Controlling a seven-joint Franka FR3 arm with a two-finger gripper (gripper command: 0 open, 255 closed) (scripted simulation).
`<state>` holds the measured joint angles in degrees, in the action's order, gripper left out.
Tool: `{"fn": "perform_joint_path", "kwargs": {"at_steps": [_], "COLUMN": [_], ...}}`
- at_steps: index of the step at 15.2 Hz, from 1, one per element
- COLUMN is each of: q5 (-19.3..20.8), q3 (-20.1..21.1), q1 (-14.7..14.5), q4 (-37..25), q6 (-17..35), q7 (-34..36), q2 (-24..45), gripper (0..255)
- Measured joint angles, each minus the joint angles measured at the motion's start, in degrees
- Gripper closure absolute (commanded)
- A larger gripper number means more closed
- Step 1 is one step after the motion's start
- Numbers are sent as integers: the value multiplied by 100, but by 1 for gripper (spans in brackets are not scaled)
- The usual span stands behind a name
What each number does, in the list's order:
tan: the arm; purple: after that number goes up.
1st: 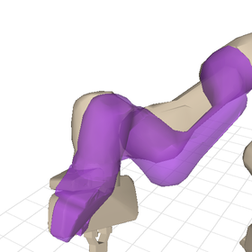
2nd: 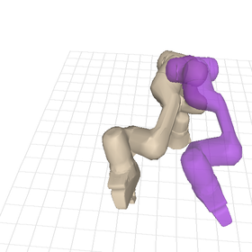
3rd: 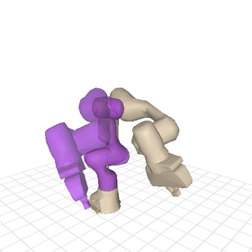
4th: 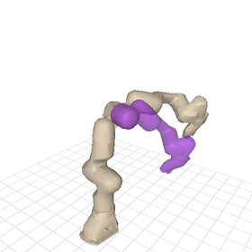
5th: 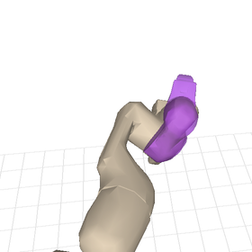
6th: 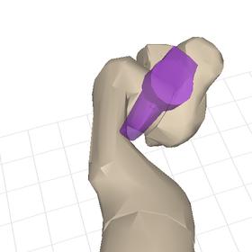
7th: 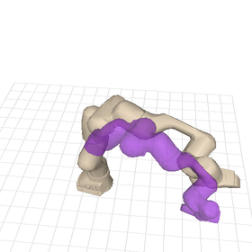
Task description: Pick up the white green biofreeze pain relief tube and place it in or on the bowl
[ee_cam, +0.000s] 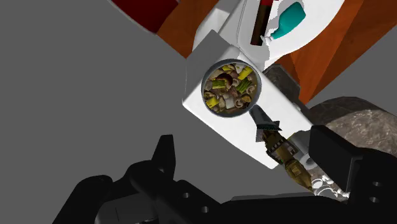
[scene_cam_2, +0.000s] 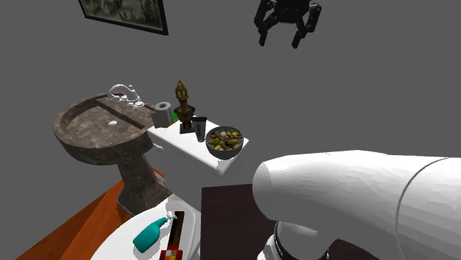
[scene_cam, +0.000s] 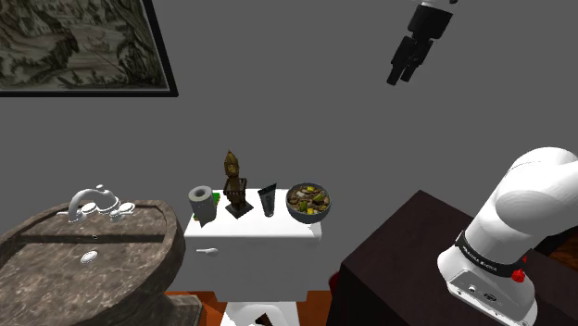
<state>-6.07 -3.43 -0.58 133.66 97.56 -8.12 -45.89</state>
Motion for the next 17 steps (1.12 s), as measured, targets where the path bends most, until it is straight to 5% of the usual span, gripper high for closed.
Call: {"fn": "perform_joint_path", "kwargs": {"at_steps": [17], "q5": [98], "q3": [257], "q1": [-718], "q4": [-536], "q6": [1769], "q7": [-1332], "q2": [2912], "gripper": [0]}}
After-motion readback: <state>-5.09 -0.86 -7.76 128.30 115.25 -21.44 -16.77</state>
